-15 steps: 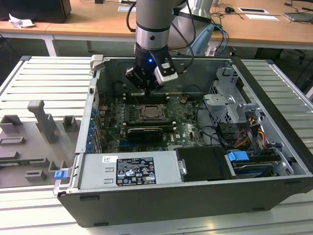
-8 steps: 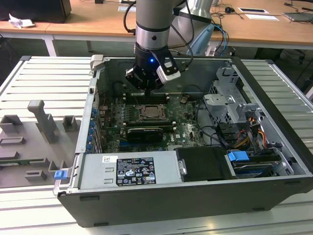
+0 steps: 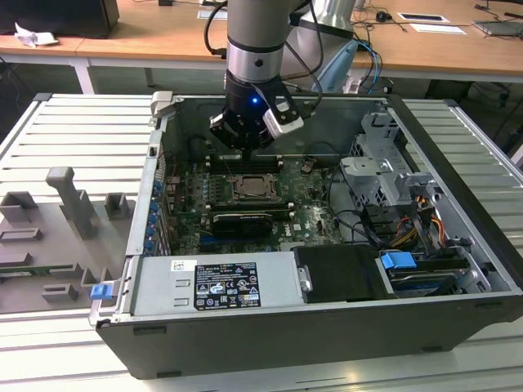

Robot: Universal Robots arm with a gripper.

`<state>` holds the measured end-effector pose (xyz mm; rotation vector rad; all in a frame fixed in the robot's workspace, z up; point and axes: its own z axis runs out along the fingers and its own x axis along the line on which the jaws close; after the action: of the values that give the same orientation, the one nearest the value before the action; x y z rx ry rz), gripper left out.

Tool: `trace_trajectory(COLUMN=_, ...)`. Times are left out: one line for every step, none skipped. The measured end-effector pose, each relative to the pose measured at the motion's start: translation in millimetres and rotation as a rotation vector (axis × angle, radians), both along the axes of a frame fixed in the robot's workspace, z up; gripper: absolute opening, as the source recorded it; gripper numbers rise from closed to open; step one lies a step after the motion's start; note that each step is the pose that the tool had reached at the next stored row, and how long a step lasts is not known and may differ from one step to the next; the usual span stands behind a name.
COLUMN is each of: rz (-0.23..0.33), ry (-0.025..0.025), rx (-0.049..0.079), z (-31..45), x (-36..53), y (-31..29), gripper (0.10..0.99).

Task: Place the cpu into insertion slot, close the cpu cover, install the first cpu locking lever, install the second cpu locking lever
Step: 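Install the first cpu locking lever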

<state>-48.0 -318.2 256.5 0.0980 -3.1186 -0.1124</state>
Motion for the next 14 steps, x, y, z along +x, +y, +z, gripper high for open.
trace_trajectory(rz=0.010, ry=-0.0005, rx=0.000, z=0.0, x=0.0, y=0.0, gripper=0.106)
trace_trajectory(rz=0.026, ry=-0.0013, rx=0.000, z=0.0, x=-0.1, y=0.0, gripper=0.106)
trace_trajectory(rz=0.038, ry=-0.0018, rx=0.000, z=0.0, x=-0.1, y=0.0, gripper=0.106)
trace_trajectory(rz=0.048, ry=-0.0023, rx=0.000, z=0.0, x=-0.1, y=0.0, gripper=0.106)
trace_trajectory(rz=0.064, ry=-0.0031, rx=0.000, z=0.0, x=-0.1, y=0.0, gripper=0.106)
trace_trajectory(rz=0.074, ry=-0.0037, rx=0.000, z=0.0, x=-0.1, y=0.0, gripper=0.106)
trace_trajectory(rz=0.083, ry=-0.0044, rx=0.000, z=0.0, x=-0.1, y=0.0, gripper=0.106)
trace_trajectory(rz=0.100, ry=-0.0060, rx=0.000, z=0.0, x=-0.1, y=0.0, gripper=0.106)
trace_trajectory(rz=0.107, ry=-0.0067, rx=0.000, z=0.0, x=-0.2, y=0.0, gripper=0.106)
trace_trajectory(rz=0.113, ry=-0.0073, rx=0.000, z=0.0, x=-0.2, y=0.0, gripper=0.106)
trace_trajectory(rz=0.122, ry=-0.0084, rx=0.000, z=0.0, x=-0.5, y=0.0, gripper=0.106)
trace_trajectory(rz=0.127, ry=-0.0093, rx=0.000, z=0.0, x=-0.7, y=0.0, gripper=0.106)
trace_trajectory(rz=0.134, ry=-0.0105, rx=0.000, z=0.0, x=-1.3, y=0.0, gripper=0.106)
trace_trajectory(rz=0.140, ry=-0.0113, rx=0.000, z=0.0, x=-3.2, y=0.0, gripper=0.106)
